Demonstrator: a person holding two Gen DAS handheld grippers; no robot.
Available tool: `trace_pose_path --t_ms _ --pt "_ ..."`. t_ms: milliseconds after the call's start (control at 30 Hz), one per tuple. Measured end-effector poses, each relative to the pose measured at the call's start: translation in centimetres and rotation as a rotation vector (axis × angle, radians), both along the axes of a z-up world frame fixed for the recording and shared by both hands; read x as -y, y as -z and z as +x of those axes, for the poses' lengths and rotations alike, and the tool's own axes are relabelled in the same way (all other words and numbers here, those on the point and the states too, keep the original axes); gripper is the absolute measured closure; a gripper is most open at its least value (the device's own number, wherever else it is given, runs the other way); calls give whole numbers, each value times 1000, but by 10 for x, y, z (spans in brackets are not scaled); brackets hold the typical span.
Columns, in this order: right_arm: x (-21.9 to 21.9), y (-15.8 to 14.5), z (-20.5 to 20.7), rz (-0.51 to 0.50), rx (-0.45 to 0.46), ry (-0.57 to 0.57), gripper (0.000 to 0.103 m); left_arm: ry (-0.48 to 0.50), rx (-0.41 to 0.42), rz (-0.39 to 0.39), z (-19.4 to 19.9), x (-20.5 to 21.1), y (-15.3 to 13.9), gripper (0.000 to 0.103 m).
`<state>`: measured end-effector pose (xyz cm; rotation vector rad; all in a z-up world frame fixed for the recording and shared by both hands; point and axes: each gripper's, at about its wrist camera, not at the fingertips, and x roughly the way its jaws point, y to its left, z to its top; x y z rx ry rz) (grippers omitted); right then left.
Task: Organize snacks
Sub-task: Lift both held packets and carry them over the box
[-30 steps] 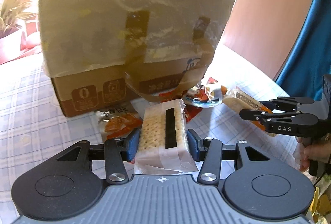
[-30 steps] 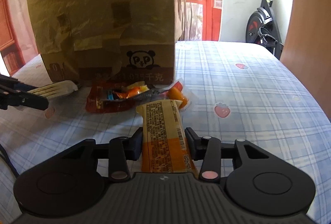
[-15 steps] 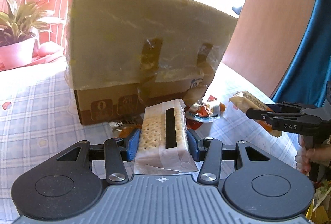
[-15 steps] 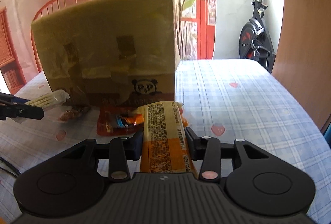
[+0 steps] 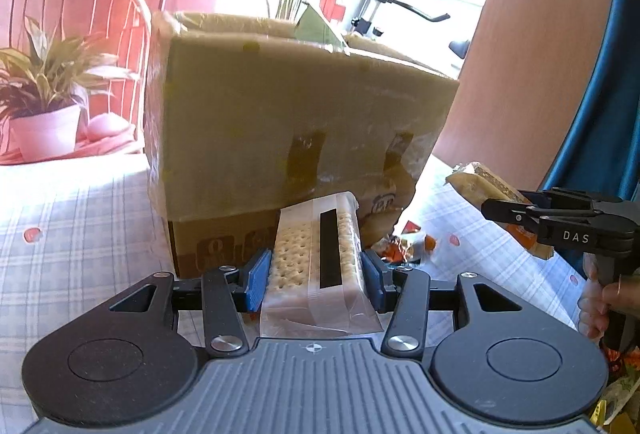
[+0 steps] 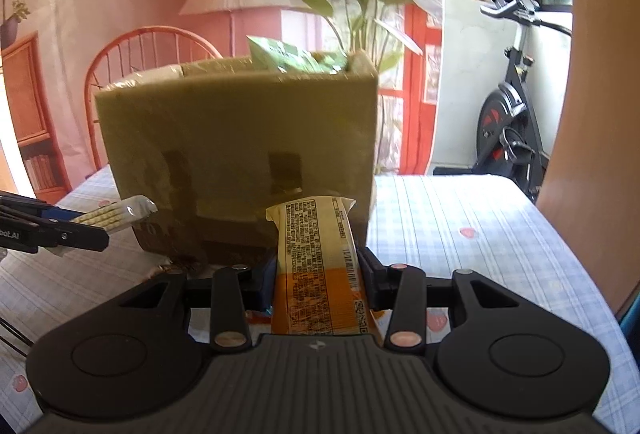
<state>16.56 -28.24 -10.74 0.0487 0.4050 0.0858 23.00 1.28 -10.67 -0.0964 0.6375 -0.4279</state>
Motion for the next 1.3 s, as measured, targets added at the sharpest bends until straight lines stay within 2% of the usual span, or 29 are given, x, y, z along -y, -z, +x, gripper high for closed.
trace_pose_path --t_ms 500,867,1133,1300 --pt "-17 -42 5 -47 85 -68 60 -9 101 -3 -5 -3 -36 52" --pt "-21 -105 18 -80 214 -126 60 -3 225 -13 -4 -4 -86 52" --pt "-23 -139 72 -99 233 -137 60 -7 334 -5 33 5 -131 52" --pt "-19 -143 115 -57 217 -101 60 -26 303 -18 78 11 -140 52"
